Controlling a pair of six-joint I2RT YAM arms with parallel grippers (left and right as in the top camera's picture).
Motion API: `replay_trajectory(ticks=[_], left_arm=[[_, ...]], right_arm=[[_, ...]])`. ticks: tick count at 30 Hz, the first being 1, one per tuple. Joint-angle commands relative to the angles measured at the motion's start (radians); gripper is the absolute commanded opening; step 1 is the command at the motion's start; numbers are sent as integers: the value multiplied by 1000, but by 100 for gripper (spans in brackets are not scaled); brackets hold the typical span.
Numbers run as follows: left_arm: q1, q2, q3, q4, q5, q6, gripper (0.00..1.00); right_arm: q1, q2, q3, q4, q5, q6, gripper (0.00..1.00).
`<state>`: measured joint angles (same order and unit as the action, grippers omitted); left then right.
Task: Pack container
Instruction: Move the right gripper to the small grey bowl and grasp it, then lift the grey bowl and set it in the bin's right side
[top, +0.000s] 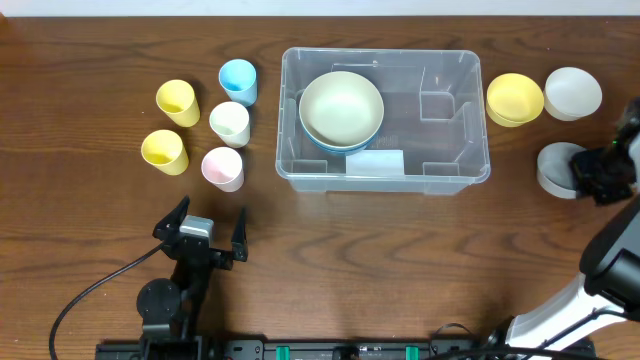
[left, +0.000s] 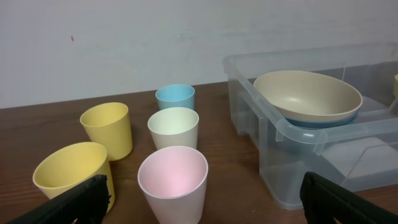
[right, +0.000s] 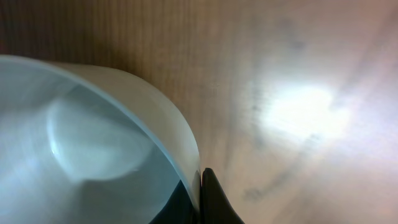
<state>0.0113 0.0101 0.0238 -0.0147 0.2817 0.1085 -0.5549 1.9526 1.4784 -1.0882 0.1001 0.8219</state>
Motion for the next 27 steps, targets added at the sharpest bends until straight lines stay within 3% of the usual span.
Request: replay_trajectory(ticks=[1, 7, 14, 21, 27], left_arm=[[5, -6, -20, -32, 6, -1, 98], [5, -6, -20, -32, 6, -1, 98], [5, -6, -20, -32, 6, -1, 98], [5, -6, -20, -32, 6, -1, 98], [5, -6, -20, -32, 6, -1, 98]], right_arm=[[-9, -115, 112, -56, -11, -18, 2], [78, -322, 277, -68, -243, -165, 2], [383, -486, 317, 58, -217, -188, 2], [653, -376, 300, 79, -128, -187, 2], [762, -216, 300, 78, -119, -174, 2]])
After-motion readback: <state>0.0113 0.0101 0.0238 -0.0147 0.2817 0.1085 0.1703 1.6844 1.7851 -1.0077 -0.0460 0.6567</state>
